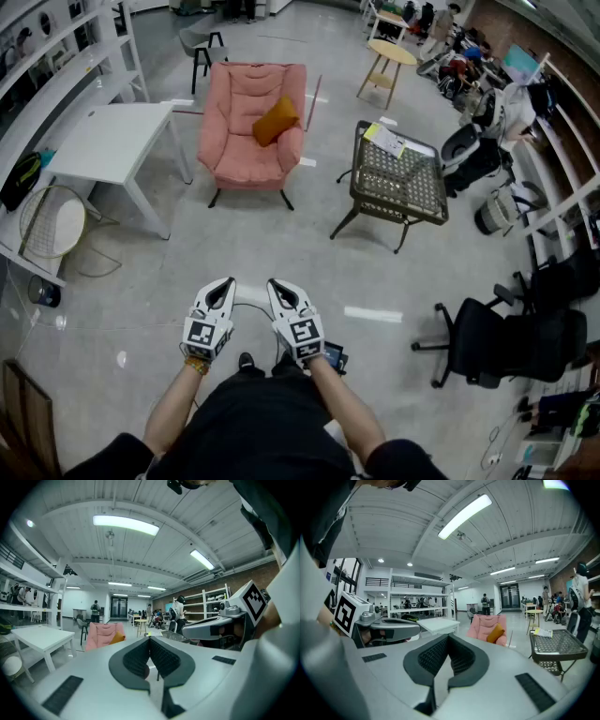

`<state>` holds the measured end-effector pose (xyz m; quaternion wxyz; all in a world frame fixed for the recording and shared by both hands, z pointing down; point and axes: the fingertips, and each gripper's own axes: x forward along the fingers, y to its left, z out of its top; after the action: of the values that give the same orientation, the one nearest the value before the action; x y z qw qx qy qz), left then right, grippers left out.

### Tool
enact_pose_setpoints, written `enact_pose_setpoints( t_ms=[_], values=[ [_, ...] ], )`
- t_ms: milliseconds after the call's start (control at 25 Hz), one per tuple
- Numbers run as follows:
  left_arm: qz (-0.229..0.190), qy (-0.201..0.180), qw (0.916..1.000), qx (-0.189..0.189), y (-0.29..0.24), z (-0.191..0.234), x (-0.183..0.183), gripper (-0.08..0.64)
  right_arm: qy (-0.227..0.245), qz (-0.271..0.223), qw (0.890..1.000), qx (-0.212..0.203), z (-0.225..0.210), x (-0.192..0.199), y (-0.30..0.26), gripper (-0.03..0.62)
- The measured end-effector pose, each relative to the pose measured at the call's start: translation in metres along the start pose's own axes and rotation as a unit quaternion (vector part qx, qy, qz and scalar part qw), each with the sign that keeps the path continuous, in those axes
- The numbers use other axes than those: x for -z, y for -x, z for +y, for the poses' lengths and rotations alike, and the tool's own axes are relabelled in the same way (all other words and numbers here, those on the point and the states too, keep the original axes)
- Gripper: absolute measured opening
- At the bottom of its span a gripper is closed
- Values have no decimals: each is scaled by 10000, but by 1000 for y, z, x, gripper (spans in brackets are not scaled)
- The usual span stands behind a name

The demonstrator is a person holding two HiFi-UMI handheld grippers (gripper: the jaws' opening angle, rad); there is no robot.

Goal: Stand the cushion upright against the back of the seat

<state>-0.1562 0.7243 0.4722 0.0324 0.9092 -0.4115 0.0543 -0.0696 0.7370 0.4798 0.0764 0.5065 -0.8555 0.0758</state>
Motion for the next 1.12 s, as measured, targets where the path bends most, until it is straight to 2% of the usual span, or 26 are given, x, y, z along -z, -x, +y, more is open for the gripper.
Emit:
enact_pose_setpoints(
  t_ms=[280,680,800,920,1120],
  values=[
    [-23,-32,10000,-20,2,3,-5,12,-105,-135,9997,-165,7,-7,-3,15],
    [-100,-17,9998,150,7,18,-10,12,80,-171,9998,-24,19,-11,-20,15],
    [-81,-40,9999,140,1,22,-12,12,9,-212,9998,-48,20,-18,-27,15],
    [-64,-43,9998,188,-12,21,-8,12,-46,-235,9997,-110,12,-19,-34,15],
    [52,-131,9999,16,-49,23,-10,12,69,-318,9992,-244,-24,-10,-49,15]
  ],
)
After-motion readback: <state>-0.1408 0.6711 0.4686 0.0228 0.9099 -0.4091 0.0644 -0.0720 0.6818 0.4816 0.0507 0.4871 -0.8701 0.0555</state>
